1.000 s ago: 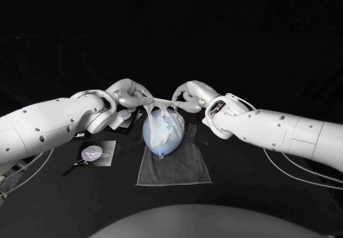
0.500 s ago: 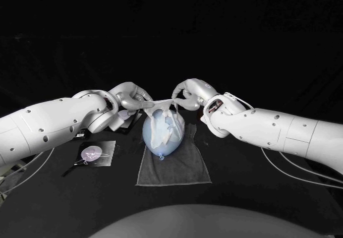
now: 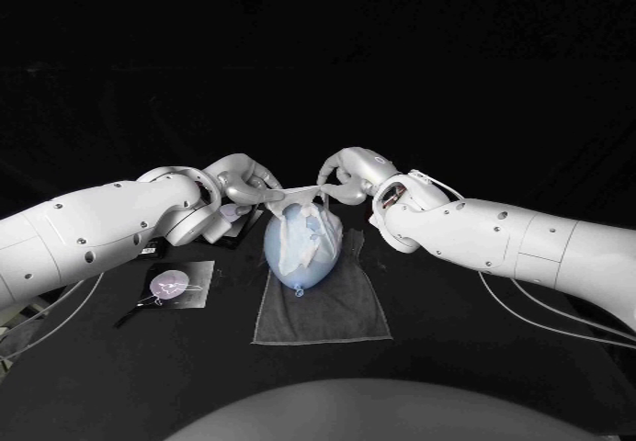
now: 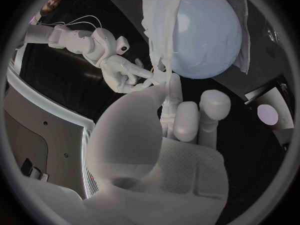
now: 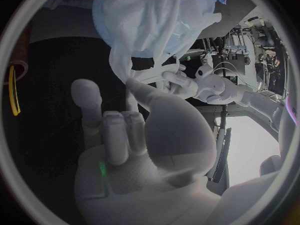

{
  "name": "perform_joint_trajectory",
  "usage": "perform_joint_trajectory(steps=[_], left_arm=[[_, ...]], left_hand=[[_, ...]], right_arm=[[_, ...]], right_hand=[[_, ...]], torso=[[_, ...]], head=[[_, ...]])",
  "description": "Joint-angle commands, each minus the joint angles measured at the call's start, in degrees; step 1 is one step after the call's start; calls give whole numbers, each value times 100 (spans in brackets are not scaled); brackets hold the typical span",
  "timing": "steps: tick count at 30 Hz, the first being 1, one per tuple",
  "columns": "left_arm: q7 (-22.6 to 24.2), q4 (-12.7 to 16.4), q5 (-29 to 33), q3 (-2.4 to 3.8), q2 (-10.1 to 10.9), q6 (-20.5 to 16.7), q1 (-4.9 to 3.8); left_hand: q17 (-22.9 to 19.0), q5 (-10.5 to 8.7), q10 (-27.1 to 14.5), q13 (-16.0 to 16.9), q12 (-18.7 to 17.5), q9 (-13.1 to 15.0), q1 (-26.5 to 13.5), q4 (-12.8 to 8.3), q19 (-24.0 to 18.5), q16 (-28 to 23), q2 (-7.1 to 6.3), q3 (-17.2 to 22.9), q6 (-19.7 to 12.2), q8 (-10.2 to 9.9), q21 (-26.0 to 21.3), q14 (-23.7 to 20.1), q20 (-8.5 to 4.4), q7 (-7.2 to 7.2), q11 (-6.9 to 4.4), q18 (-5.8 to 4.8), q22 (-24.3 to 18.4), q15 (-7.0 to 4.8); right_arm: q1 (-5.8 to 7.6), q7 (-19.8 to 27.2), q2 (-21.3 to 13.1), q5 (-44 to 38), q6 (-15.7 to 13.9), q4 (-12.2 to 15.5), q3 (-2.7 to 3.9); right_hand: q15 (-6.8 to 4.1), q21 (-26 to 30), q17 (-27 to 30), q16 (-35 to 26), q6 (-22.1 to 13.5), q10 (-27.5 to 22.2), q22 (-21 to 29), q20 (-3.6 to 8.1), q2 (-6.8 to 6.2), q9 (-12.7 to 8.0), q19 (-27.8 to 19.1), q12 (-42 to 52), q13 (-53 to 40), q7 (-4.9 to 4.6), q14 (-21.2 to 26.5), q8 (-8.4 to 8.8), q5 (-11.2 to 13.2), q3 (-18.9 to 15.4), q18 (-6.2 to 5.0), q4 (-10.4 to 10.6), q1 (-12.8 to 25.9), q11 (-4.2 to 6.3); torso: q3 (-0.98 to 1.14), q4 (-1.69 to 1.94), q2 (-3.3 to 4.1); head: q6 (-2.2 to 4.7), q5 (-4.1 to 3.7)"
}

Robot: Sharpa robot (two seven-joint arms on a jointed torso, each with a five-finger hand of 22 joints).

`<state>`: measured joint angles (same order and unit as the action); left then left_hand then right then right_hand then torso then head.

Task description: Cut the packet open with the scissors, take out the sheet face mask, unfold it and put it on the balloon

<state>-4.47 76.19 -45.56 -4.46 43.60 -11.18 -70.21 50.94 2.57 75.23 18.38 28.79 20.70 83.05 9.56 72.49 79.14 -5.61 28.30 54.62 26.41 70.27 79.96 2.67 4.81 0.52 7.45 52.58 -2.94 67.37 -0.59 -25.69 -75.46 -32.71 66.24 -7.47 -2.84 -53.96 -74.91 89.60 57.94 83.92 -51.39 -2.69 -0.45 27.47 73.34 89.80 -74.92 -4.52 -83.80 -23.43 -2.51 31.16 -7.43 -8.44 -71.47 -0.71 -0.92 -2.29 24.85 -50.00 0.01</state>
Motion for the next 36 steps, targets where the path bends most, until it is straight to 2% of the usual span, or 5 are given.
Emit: perform_joint_trajectory(steps=[1,10,19,28,36], left_arm=[[-98,-34,-32,1,-1,-424,-7],[-131,-160,-27,-3,-119,-891,-6],[-383,-329,-210,-51,-287,-600,-1],[-712,-420,-317,-85,-358,-339,7],[-919,-457,-351,-94,-369,-578,8]], left_hand=[[11,20,-51,5,36,352,20,1,44,20,39,41,3,19,8,37,-14,29,7,-57,10,-16],[26,20,-56,20,55,360,11,6,51,23,46,52,-1,20,13,45,-14,30,8,-59,18,-16],[-14,18,-185,92,121,394,-82,20,53,1,-85,-7,-21,24,-1,37,-8,28,15,-58,1,-9],[-47,18,-561,237,244,325,-165,-13,-27,-28,-369,-71,-203,-179,-94,-8,42,179,121,-39,-138,69],[462,18,-932,296,285,239,-293,47,-211,125,-533,-105,-494,-359,-287,66,140,326,254,14,-451,187]], right_arm=[[7,-179,32,-123,35,-131,3],[-2,-186,192,-37,-211,-349,-10],[-13,-327,260,30,-372,-423,-19],[-22,-401,278,140,-326,-467,-28],[-42,-508,285,160,-70,-491,-38]], right_hand=[[-25,50,-1509,40,-11,608,26,-4,26,58,-42,20,-1508,-35,-620,-15,-27,46,-102,9,53,25],[-12,190,-1509,40,-88,608,147,-9,-22,101,-118,20,-1508,-42,-620,-22,-26,35,-126,15,120,15],[11,460,-1509,40,-311,491,371,-33,-49,139,-264,-186,-1361,-84,-620,43,-26,-89,-164,102,240,-19],[313,1241,-1125,-99,-1076,-41,994,-262,-154,-119,-758,-981,-810,-509,-492,744,-25,-191,-236,203,310,-380],[458,1371,-787,-231,-1342,-440,1011,-389,-260,-241,-920,-1454,-463,-650,-334,1115,-23,-285,-257,240,317,-518]], torso=[[-3,2,3],[-2,-4,9],[-3,-7,0],[5,-2,-8],[7,-2,-6]], head=[[0,0],[0,17],[0,6],[0,-5],[0,-9]])
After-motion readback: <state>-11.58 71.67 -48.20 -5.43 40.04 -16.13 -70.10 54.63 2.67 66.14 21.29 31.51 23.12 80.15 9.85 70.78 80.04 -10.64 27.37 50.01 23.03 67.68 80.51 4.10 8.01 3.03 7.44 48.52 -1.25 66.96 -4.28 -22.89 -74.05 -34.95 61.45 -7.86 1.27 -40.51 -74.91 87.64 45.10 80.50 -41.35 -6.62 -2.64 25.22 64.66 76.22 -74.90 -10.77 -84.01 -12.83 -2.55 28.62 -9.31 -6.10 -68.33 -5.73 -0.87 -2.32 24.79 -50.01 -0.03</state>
